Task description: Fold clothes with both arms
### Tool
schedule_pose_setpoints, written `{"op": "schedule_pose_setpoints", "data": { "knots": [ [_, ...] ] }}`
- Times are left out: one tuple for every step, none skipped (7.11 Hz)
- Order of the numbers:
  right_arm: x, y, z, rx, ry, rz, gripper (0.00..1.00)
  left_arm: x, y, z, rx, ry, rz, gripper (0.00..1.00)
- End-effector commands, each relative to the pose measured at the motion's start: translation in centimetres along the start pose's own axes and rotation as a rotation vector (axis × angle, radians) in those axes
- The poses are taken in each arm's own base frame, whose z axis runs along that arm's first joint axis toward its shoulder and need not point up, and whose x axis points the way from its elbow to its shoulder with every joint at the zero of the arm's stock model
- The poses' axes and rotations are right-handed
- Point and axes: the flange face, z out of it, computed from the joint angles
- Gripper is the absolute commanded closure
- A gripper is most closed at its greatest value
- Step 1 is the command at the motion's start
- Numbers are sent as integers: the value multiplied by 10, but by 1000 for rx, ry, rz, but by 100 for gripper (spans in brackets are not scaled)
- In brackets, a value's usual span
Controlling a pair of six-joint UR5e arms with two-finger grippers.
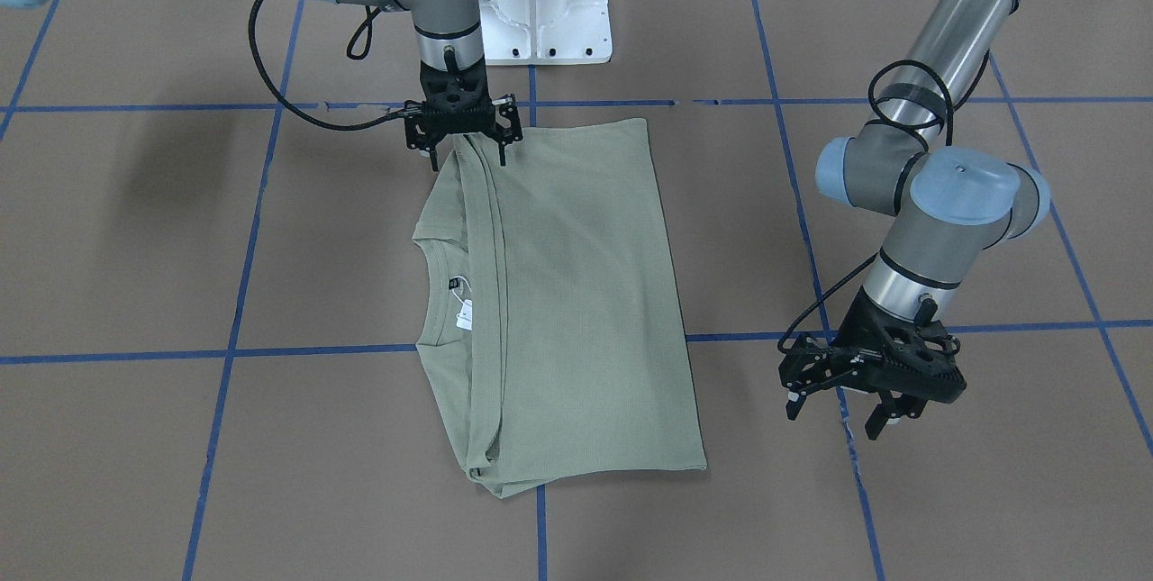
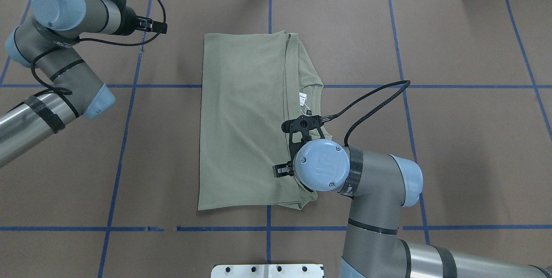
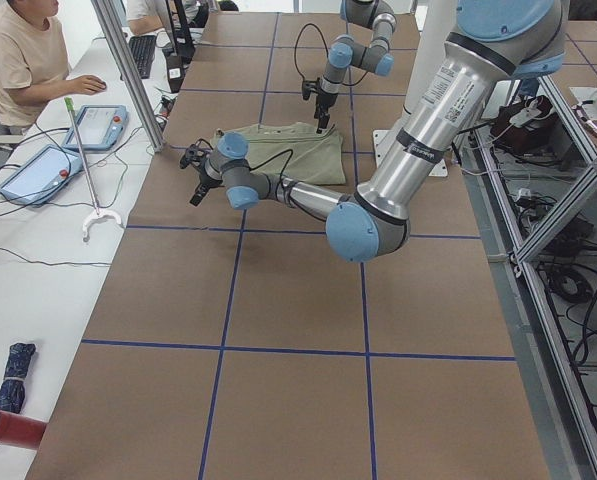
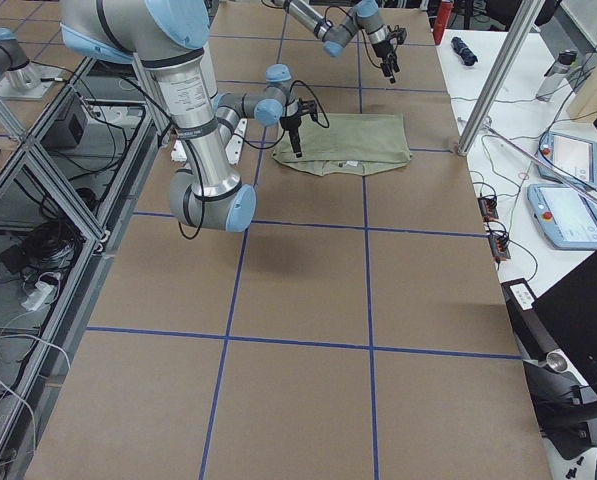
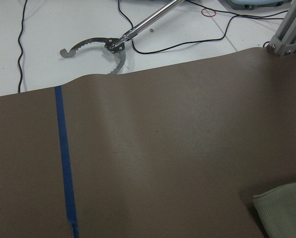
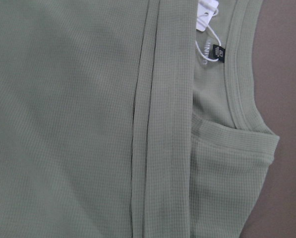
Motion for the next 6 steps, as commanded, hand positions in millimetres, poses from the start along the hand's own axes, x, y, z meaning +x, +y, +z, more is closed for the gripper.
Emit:
{"op": "schedule_pose_setpoints", "data": {
  "knots": [
    [-10, 15, 6, -39, 5, -62, 34, 2, 5, 2, -6, 3, 1, 0],
    [-11, 19, 7, -46, 1, -89, 36, 7, 9, 4, -13, 8, -43, 0],
    [-11, 21, 8, -51, 2, -93, 37, 10, 9, 3, -11, 12, -44, 0],
    [-11, 21, 8, -51, 2, -95, 38, 11, 10, 3, -12, 13, -43, 0],
    [-11, 22, 9, -51, 4, -96, 48, 11, 10, 4, -13, 13, -42, 0],
    [-11, 22, 9, -50, 4, -95, 61, 11, 10, 4, -13, 13, -42, 0]
  ]
}}
